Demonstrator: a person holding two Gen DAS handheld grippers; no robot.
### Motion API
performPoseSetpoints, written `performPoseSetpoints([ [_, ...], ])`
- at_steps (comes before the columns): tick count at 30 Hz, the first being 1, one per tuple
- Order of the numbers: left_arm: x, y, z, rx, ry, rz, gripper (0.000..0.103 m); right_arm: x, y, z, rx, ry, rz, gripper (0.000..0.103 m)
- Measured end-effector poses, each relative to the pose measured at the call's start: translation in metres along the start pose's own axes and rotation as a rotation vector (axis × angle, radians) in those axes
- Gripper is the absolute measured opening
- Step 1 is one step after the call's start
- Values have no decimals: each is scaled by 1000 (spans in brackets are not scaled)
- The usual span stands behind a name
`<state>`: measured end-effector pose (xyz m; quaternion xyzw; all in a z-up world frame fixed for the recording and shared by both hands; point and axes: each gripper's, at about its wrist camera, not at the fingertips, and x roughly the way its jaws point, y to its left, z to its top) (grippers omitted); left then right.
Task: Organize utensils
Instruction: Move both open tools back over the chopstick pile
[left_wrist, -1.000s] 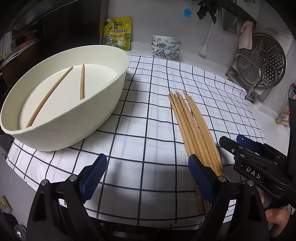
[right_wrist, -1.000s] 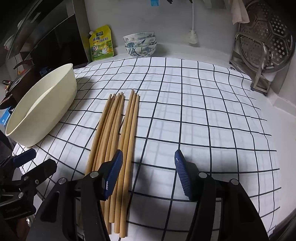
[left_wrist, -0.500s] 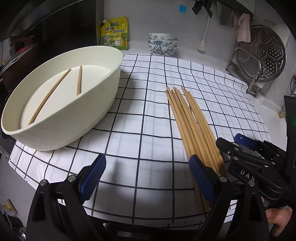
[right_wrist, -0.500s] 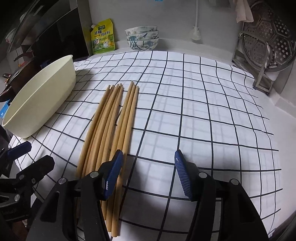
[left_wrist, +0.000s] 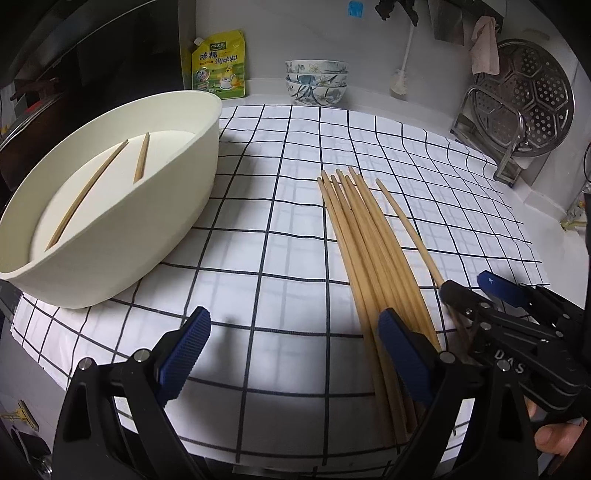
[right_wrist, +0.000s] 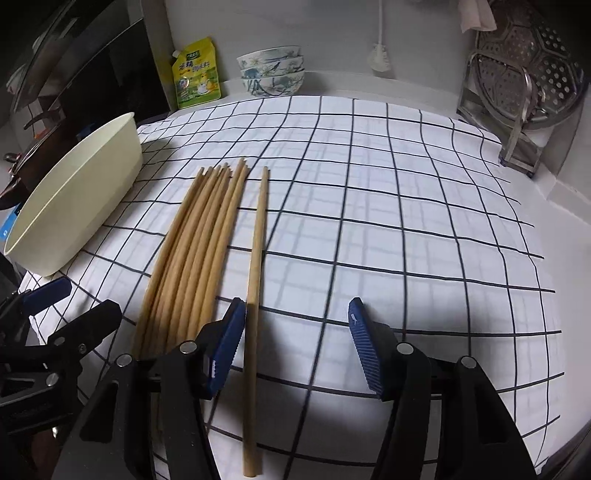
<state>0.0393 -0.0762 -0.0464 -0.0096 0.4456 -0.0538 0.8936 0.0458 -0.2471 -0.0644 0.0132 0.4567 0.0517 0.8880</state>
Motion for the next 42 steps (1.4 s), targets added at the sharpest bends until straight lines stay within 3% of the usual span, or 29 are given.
performPoseSetpoints([
  [10, 16, -9, 1, 15, 21, 45, 91, -1, -11, 1, 25, -3, 7, 56],
  [30, 19, 14, -2, -51, 9, 81, 93, -1, -8, 1, 16, -4, 0, 56],
  [36, 23, 7, -4, -12, 9, 113, 93, -1, -7, 1, 7, -4, -5, 56],
  [42, 29, 4, 3, -20, 8, 117, 93, 3, 2, 3, -36, 1, -48, 56],
])
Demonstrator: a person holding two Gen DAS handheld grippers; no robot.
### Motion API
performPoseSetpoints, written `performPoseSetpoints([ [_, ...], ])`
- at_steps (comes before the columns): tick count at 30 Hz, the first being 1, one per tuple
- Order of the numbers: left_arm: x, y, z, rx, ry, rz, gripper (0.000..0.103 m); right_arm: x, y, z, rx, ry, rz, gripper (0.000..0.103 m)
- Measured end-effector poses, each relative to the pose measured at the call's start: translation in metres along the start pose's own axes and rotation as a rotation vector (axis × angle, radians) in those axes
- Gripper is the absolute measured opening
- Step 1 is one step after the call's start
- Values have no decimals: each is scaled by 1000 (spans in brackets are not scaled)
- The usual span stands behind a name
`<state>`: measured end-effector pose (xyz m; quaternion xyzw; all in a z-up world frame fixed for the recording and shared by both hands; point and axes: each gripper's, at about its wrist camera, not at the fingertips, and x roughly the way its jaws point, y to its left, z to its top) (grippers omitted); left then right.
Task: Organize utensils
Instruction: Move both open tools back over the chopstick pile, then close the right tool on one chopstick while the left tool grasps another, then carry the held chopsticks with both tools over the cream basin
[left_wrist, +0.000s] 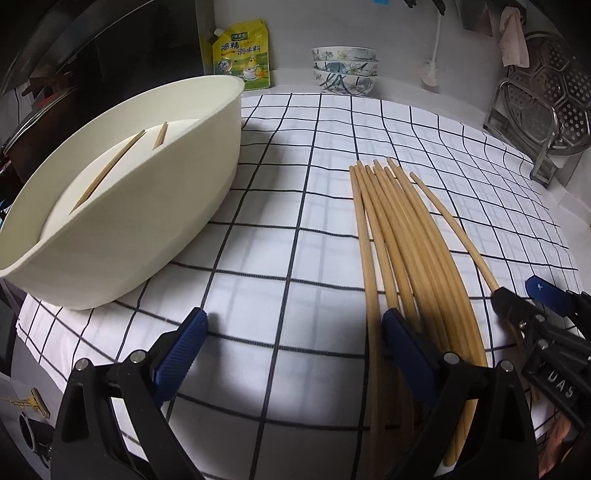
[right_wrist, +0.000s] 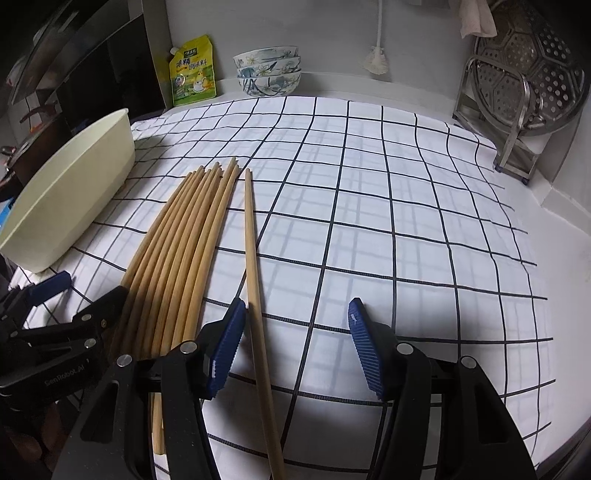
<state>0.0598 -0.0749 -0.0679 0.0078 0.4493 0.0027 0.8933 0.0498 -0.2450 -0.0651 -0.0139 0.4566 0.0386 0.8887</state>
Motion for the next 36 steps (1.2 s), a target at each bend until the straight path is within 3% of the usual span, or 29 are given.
performPoseSetpoints([
  [3, 1, -6, 4, 16, -6, -8, 83, 2, 6, 1, -26, 0, -4, 54],
  [6, 1, -11, 8, 31, -14, -19, 69, 3, 11, 3, -41, -4, -4, 44],
  [9, 0, -15, 9, 43, -16, -42, 47, 3, 17, 3, -70, -9, 6, 25],
  [11, -2, -17, 9, 48, -17, -58, 20, 2, 18, 2, -76, -11, 14, 13],
  [13, -3, -17, 9, 44, -11, -79, 8, 2, 16, 3, -62, -11, 17, 6],
  [23, -16, -10, 10, 30, 7, -151, 8, -6, -3, 2, 55, -30, 95, 6],
  [31, -48, 10, 21, 19, -71, -188, 8, -37, 5, 15, 90, -123, 116, 6],
  [36, -70, 41, 37, -15, -131, -199, 8, -56, 32, 37, 94, -186, 165, 6],
])
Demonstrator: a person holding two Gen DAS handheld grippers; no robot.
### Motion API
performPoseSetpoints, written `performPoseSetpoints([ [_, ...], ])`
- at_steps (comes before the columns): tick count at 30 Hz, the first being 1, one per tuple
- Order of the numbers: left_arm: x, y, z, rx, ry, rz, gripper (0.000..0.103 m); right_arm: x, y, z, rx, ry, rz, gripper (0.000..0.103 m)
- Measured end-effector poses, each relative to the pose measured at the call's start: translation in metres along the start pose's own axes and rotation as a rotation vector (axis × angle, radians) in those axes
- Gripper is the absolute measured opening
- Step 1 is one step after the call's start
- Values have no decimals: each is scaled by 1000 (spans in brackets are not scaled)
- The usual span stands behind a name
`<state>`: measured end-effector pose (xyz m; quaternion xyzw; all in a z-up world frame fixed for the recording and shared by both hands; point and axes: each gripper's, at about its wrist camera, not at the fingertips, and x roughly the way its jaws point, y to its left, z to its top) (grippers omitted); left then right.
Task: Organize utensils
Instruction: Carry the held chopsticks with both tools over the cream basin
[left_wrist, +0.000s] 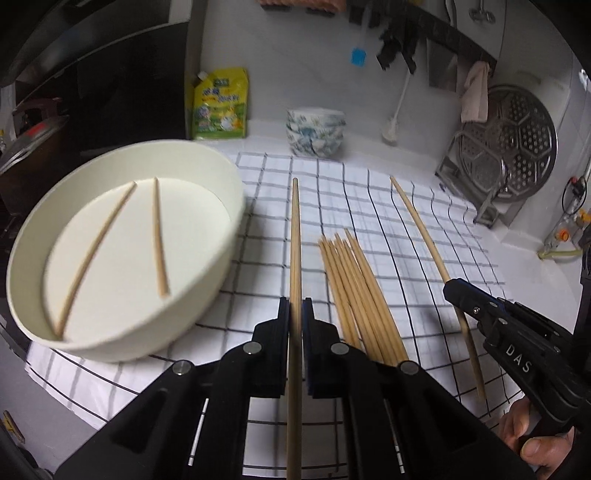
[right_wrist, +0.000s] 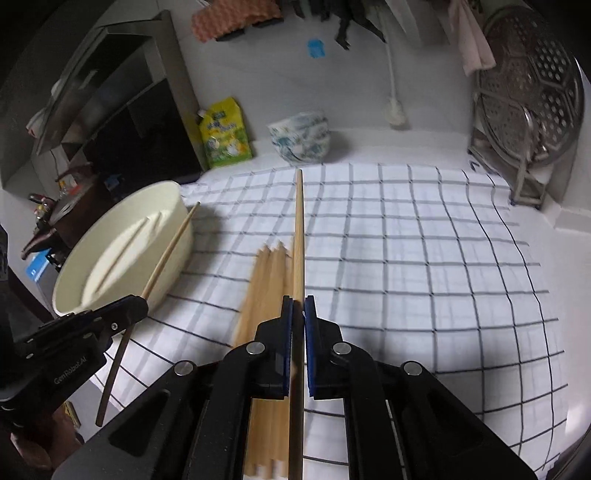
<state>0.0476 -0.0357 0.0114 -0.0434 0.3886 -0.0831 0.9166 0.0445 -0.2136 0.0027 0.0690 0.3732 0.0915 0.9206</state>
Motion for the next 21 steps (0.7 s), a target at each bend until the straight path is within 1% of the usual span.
performPoseSetpoints([
  [3, -16, 21, 10, -24, -40, 11, 8, 0, 26, 15, -11, -35, 49, 6],
  [5, -26, 39, 17, -36, -71, 33, 8, 2, 44, 25, -17, -54, 90, 6],
  [7, -32, 57, 22, -46, -89, 58, 8, 9, 67, 37, -36, -57, 134, 6],
  [9, -33, 77, 27, -61, -93, 85, 8, 17, 88, 45, -65, -51, 157, 6],
  [12, -31, 106, 32, -90, -93, 114, 8, 37, 124, 55, -118, -23, 188, 6],
  [16, -23, 142, 42, -115, -84, 141, 8, 69, 165, 63, -169, 42, 226, 6],
  [21, -6, 178, 53, -143, -58, 167, 8, 100, 193, 70, -183, 115, 236, 6],
])
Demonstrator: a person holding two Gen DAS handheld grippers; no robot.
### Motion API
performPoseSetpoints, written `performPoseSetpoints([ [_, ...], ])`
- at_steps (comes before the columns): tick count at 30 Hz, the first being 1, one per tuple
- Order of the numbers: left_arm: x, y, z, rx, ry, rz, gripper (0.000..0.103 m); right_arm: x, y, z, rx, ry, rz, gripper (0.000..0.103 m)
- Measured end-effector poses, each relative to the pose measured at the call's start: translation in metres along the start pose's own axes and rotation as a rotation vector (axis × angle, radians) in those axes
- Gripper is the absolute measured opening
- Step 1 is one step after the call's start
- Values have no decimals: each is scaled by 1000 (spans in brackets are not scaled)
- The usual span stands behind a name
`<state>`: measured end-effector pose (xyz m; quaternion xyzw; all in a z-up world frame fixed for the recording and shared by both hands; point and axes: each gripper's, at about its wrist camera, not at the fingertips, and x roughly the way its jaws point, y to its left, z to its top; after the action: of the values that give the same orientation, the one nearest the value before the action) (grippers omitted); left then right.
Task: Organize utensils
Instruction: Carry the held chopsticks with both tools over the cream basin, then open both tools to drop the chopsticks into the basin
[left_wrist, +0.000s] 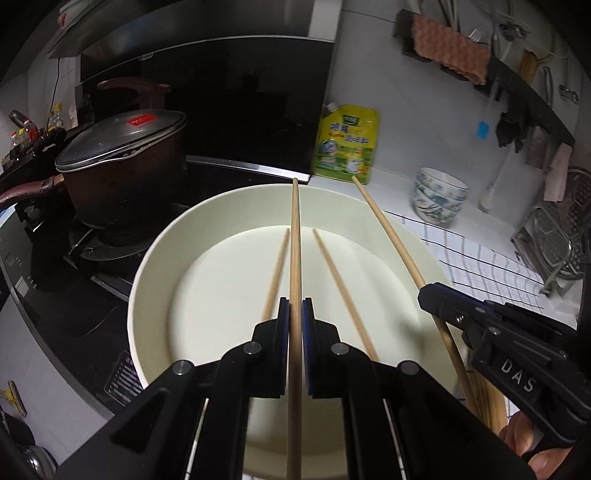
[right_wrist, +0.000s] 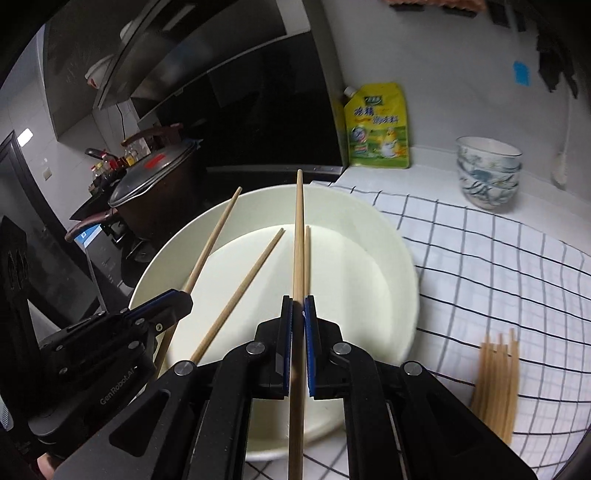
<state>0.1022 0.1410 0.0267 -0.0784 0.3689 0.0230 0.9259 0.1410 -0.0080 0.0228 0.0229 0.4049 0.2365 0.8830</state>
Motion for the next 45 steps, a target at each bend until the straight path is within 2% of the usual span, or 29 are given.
performPoseSetpoints([
  [6, 25, 12, 7, 5, 35, -1, 8, 35, 6, 7, 7, 81, -15, 6],
  [16, 43, 16, 6, -4, 73, 14, 8, 55, 0, 5, 22, 124, -49, 7],
  [17, 42, 17, 6, -8, 71, 16, 16, 54, -1, 5, 25, 119, -52, 8],
  [18, 41, 18, 6, -14, 67, 24, 23, 52, -2, 5, 30, 111, -55, 18],
  [19, 39, 19, 6, -18, 60, 28, 37, 50, -2, 6, 32, 104, -59, 25],
  [20, 36, 21, 6, -24, 50, 32, 51, 47, -3, 6, 31, 91, -61, 25],
  [21, 34, 22, 6, -31, 40, 36, 55, 45, -2, 6, 28, 84, -62, 25],
  [32, 16, 21, -4, -48, 32, 29, 56, 27, -1, 0, 23, 59, -64, 25],
  [37, 2, 14, -9, -29, 6, 39, 60, 15, -1, -5, 23, 44, -71, 25],
  [45, -17, 2, -17, -6, -14, 39, 60, -11, -2, -15, 24, 13, -83, 25],
])
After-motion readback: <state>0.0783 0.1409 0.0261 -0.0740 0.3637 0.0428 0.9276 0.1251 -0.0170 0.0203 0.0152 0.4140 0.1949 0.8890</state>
